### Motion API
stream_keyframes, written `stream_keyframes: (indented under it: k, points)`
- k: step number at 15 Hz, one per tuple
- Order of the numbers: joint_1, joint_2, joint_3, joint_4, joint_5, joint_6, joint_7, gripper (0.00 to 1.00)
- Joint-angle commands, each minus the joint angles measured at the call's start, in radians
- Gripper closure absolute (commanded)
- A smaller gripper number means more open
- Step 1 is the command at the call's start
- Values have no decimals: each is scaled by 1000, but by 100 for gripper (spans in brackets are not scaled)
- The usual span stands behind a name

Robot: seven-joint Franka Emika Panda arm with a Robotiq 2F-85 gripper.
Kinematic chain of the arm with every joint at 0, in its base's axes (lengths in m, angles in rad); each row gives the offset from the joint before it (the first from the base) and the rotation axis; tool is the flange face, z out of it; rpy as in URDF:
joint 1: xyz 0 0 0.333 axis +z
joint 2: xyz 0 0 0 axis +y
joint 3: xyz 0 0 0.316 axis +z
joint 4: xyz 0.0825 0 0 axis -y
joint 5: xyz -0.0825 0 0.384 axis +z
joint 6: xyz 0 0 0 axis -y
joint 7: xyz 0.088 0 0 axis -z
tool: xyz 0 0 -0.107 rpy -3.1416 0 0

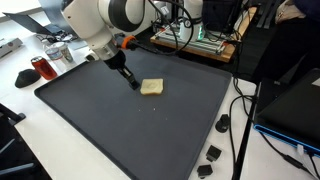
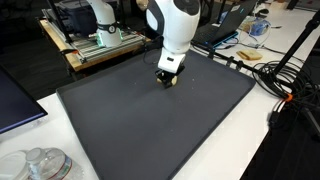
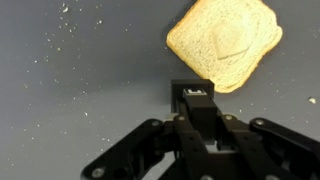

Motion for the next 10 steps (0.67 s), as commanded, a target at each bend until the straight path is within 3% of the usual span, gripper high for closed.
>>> stream_keyframes:
  k: [1,10]
  points:
    - [-64,-97,32,-179,110,135,-151,95]
    - [-211,-217,134,-447,429,413,-496,95]
